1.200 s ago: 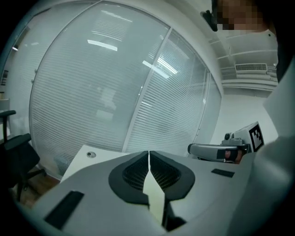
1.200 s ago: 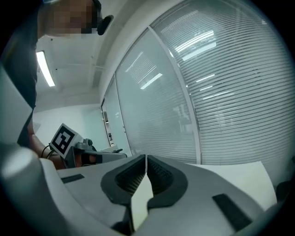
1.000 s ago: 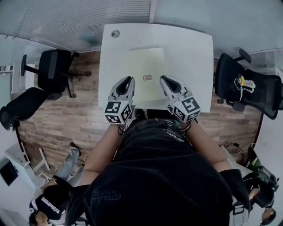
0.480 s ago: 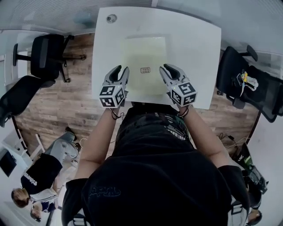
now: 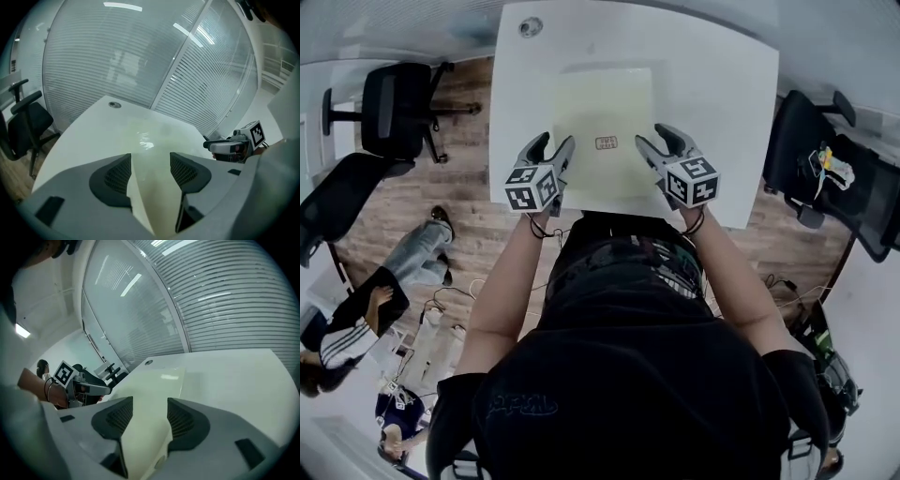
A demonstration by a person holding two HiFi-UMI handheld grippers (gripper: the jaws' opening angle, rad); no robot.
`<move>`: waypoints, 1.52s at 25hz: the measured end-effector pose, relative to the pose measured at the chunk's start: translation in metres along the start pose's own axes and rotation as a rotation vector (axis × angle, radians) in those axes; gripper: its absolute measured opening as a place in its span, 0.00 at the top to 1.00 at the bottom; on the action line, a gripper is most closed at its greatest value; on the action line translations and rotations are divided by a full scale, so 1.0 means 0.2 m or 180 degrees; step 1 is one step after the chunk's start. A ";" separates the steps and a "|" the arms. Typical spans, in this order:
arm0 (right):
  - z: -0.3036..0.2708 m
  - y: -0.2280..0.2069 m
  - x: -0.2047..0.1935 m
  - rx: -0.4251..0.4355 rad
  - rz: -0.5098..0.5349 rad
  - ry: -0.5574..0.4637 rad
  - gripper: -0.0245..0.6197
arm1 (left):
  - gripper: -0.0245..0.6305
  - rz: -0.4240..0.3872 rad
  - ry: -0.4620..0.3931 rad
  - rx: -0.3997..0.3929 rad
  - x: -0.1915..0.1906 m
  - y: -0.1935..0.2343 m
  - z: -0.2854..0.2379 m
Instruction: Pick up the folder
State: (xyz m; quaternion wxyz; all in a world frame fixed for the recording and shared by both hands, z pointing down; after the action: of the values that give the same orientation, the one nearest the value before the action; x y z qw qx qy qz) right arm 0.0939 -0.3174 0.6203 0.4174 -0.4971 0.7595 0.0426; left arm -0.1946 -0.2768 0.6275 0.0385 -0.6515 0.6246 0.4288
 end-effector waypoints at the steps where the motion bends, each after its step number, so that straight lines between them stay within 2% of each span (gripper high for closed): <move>1: -0.01 -0.02 -0.01 -0.0009 -0.0049 0.0031 0.60 | 0.56 0.0057 0.0040 -0.0036 0.00 0.01 -0.02; 6: -0.05 -0.06 -0.05 0.0009 -0.0220 0.0171 0.55 | 0.52 0.0272 0.0200 -0.0140 -0.02 0.07 -0.06; 11: -0.12 -0.10 -0.07 0.0088 -0.0254 0.0286 0.52 | 0.51 0.0303 0.0253 -0.0154 -0.02 0.09 -0.11; 16: -0.16 -0.13 -0.09 0.0083 -0.0300 0.0404 0.52 | 0.51 0.0458 0.0363 -0.0247 -0.07 0.10 -0.16; 20: -0.21 -0.13 -0.11 0.0118 -0.0409 0.0476 0.47 | 0.50 0.0502 0.0374 -0.0277 -0.06 0.12 -0.16; 27: -0.27 -0.18 -0.16 0.0339 -0.0836 0.0612 0.43 | 0.46 0.0635 0.0418 -0.0423 -0.07 0.16 -0.19; 32: -0.29 -0.20 -0.17 0.0448 -0.1048 0.0640 0.41 | 0.45 0.0731 0.0446 -0.0508 -0.08 0.18 -0.21; 38: -0.29 -0.19 -0.18 0.0416 -0.1064 0.0570 0.41 | 0.45 0.0795 0.0452 -0.0604 -0.07 0.20 -0.22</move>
State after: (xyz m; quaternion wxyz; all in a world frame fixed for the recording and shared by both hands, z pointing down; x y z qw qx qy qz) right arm 0.0955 -0.3387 0.6957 0.3809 -0.5899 0.7016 -0.1211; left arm -0.2047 -0.2996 0.6837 -0.1210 -0.5982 0.6586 0.4402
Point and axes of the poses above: the fingertips, and each gripper's own axes: z backward along the fingers, y to its left, x out of its top, the point moved 9 cm from there along z, backward along the fingers, and after that the axes turned 7 degrees about -x, right-handed, at the moved point
